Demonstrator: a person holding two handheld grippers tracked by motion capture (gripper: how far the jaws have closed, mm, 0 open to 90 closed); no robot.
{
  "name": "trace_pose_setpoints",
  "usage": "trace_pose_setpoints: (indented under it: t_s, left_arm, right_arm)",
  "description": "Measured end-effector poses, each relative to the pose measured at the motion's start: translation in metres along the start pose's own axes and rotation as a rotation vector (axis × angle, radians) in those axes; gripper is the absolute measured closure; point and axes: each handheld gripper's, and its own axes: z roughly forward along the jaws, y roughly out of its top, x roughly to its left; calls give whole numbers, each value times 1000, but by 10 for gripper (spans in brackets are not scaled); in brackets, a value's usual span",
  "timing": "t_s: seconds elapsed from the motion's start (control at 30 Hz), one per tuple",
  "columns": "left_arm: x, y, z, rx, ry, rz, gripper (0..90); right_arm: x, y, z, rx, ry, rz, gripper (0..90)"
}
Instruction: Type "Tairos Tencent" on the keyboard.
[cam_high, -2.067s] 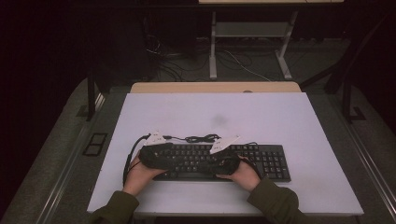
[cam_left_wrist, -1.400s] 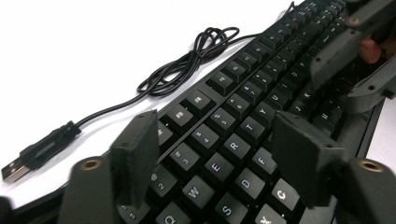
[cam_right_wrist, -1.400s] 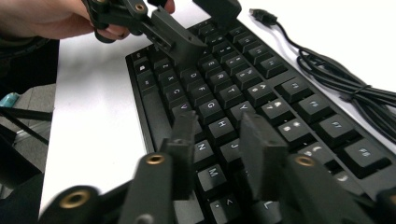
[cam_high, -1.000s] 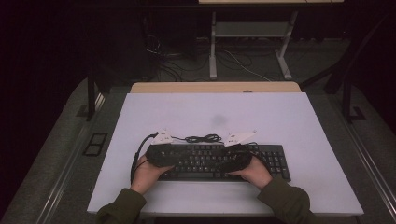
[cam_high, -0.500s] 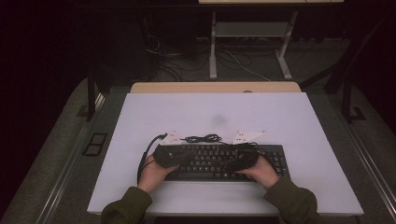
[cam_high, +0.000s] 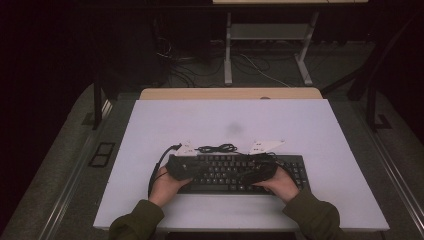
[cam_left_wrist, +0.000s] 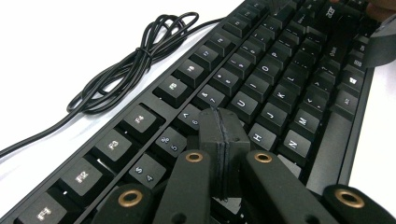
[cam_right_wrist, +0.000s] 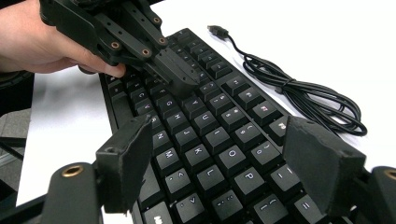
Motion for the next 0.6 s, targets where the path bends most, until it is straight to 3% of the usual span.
trace_pose_setpoints:
  t_s: [0.1,0.6]
  left_arm:
    - [0,1,0,-6,-7,-3,883]
    - [-3,5,-5,-52,-5,-12,599]
  right_arm:
    - [-1,-1,-1,-2,3,4,235]
    - [-8,-4,-18,-31,-24,17,218]
